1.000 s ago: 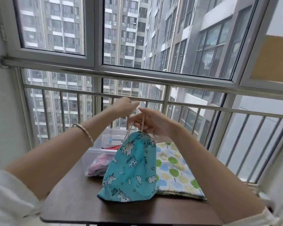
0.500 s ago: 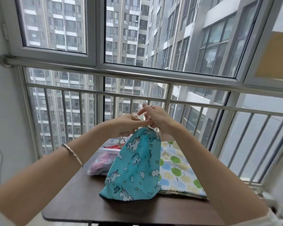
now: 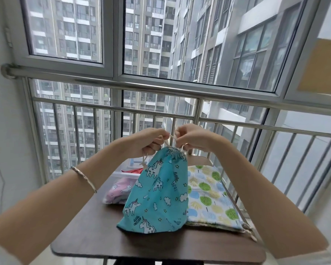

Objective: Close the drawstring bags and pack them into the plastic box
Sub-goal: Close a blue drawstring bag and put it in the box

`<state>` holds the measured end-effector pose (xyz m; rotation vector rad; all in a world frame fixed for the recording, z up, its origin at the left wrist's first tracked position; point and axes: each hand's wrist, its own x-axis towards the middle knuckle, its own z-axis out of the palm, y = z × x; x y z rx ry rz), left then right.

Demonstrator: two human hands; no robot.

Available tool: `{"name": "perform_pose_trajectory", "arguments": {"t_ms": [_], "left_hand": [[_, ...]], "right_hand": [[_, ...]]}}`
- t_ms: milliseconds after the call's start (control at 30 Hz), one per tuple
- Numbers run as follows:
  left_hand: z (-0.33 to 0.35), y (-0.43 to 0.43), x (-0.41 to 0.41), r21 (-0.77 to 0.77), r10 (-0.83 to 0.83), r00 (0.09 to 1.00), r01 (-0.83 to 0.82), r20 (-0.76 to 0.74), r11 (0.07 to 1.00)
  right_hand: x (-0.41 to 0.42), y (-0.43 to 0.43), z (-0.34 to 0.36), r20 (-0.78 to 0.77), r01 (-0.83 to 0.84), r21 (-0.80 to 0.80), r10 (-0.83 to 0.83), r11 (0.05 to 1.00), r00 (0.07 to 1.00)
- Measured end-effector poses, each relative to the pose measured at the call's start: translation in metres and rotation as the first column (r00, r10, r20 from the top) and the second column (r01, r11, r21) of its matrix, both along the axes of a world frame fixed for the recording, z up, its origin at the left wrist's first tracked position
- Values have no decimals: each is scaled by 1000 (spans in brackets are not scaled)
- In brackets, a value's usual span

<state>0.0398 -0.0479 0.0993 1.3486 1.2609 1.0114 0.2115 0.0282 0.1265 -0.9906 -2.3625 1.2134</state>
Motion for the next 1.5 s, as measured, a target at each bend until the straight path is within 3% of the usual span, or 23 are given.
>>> {"name": "perform_pose_trajectory", "arguments": {"t_ms": [100,200,333,500,633,733,800,867,933,1033,1133,1267,1367,1500], "left_hand": [[5,-2,0,-16,-32,999,31,-30,999],[14,-5,-1,-91,-101,989,91,-106,992],[25,-9,-2,-18,-25,967,21,-254,1000],[25,-8,-3,126,146,963,-119,-227,985],[24,-9,-2,160,168,957,-133,-235,978],[24,-12,-6,196,203,959,-164,-198,967],[24,-14,-10,230,227,956,-182,-188,956],[23,-17,-17,255,245,949,-191,-200,948],[21,-18,-25,263,264,932,-197,-248,944],[21,-23,-39,267,281,904,-198,-323,943],[19,-29,-58,267,313,824,-205,-473,942],[12,-35,-67,133,122,782,-50,-612,990],[17,-33,-60,147,102,717,1,-689,989],[34,-21,-43,385,330,671,-72,-663,920]], "right_hand": [[-6,-3,-11,-93,39,218,-19,975,996],[-11,-8,-18,-137,20,254,15,967,990],[-9,-9,-15,-231,-29,93,50,995,972],[-4,2,-11,-290,-237,-251,160,939,943],[-9,8,-10,-355,-296,-276,189,914,915],[-8,12,-9,-606,-280,-317,33,906,795],[-5,16,-8,-762,-293,-456,-199,840,616],[-2,20,-11,-800,-330,-553,-377,765,466],[1,21,-16,-790,-346,-593,-442,727,424],[4,27,-26,-728,-243,-643,-481,726,488],[13,33,-31,-611,-17,-590,-433,807,663],[19,22,-25,-292,120,-271,-201,955,935],[6,12,-18,-117,185,-3,-185,983,976],[-7,-1,-11,135,51,180,-76,982,988]]}}
